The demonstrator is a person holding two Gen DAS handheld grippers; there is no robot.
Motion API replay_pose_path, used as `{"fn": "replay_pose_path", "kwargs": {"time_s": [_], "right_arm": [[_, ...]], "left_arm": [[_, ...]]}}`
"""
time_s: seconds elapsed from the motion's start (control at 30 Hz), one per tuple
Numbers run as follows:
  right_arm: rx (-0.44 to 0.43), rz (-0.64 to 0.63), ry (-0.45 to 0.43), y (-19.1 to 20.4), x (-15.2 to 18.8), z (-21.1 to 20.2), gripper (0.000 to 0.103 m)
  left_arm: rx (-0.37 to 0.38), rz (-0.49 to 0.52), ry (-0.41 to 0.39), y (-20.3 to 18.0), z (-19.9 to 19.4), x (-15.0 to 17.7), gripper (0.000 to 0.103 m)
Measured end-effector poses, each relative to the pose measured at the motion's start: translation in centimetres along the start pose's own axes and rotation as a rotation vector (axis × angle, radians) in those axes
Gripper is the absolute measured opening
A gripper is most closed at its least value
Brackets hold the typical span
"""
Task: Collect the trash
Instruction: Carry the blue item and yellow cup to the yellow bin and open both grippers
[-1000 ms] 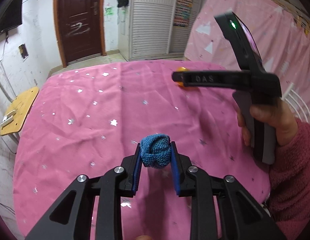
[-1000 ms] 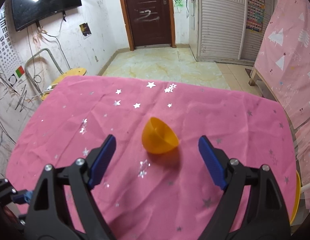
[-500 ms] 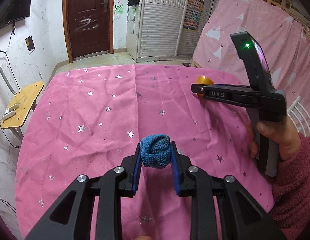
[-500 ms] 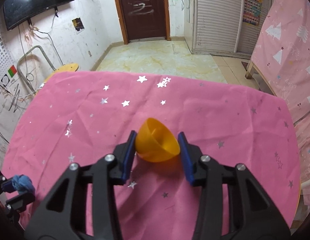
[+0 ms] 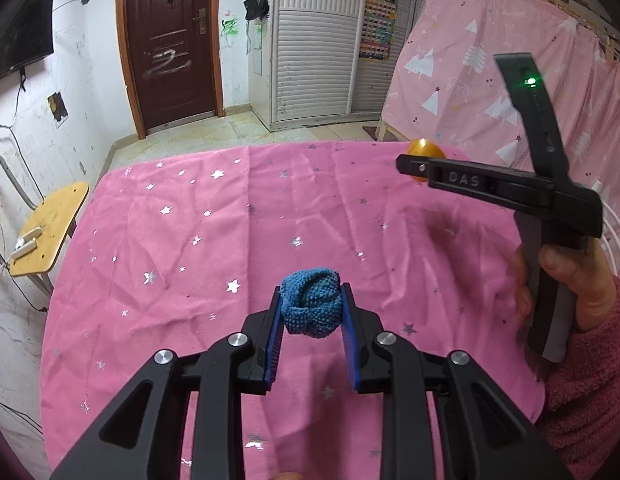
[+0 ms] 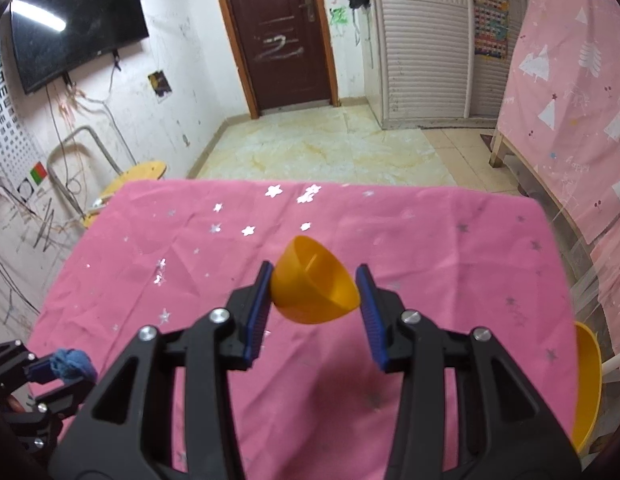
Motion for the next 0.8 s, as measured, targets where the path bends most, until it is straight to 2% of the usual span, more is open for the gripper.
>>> {"fn": "replay_pose_path", "kwargs": {"time_s": [0.33,0.5,0.8], "right_arm": [[0.082,0.119,-0.1,-8.2,2.3,-6.4,0.04],[0.135,0.179,-0.12,-12.4,4.6,-9.0,0.04],[0.193,0.26,-0.134,-17.5,7.9,-11.4,0.04]], "left_arm": [[0.032,0.074,-0.027,-6.3,0.2,-2.2,0.019],[0.068,0.119,-0.05,-10.5,0.2,-3.6,0.019],[0.119,0.174,-0.051,-16.3,0.7,-4.5,0.019]]}}
Point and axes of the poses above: each gripper's, at about its wrist camera, not at the fingertips, and z roughly the way its jaws point, y to its left, x to its underside, the point moved 8 cm from there along z, roughly the way its jaws point, and after that the axes turned 9 degrees about -z, right-handed, at the moved point
